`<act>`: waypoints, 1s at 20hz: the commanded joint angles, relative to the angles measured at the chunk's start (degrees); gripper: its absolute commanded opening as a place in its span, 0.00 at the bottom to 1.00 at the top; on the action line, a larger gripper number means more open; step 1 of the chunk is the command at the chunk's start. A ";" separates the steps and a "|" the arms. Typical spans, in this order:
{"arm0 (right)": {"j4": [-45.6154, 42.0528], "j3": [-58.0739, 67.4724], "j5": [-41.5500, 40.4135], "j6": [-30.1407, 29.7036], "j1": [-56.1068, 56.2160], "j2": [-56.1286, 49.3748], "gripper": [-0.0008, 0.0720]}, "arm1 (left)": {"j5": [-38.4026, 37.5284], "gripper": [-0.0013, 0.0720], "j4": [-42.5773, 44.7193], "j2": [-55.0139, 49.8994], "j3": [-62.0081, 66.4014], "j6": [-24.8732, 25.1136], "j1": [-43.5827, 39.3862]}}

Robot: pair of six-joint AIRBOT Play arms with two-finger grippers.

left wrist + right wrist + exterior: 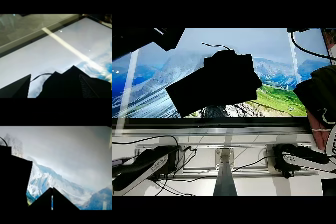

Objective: Fold the clothes and pants, and hang the long-sleeved shirts on hangers.

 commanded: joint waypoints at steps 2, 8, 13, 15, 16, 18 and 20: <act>0.02 0.02 0.00 0.02 0.04 -0.02 0.04 | 0.00 0.98 0.02 0.04 -0.02 0.00 0.00; 0.02 0.02 0.00 0.02 0.04 -0.02 0.04 | 0.00 0.98 0.02 0.04 -0.02 0.00 0.00; 1.53 0.02 -0.11 0.55 0.04 -0.02 0.04 | 0.00 0.98 0.02 0.04 -0.02 0.00 0.00; 5.95 0.02 0.13 2.62 0.04 -0.31 0.04 | 0.00 0.98 0.00 0.04 -0.02 0.00 -0.02; 9.92 -0.42 1.40 2.54 0.04 -0.61 0.04 | 0.00 0.98 -0.26 0.04 -0.02 0.00 -0.02; 17.92 -3.26 5.25 -1.36 0.39 -1.31 0.04 | 0.02 0.98 -2.32 0.04 -0.02 -0.42 0.00; 19.93 -10.47 6.69 -8.52 3.08 -1.36 0.04 | -0.94 0.98 -2.51 0.07 -0.02 -0.42 0.00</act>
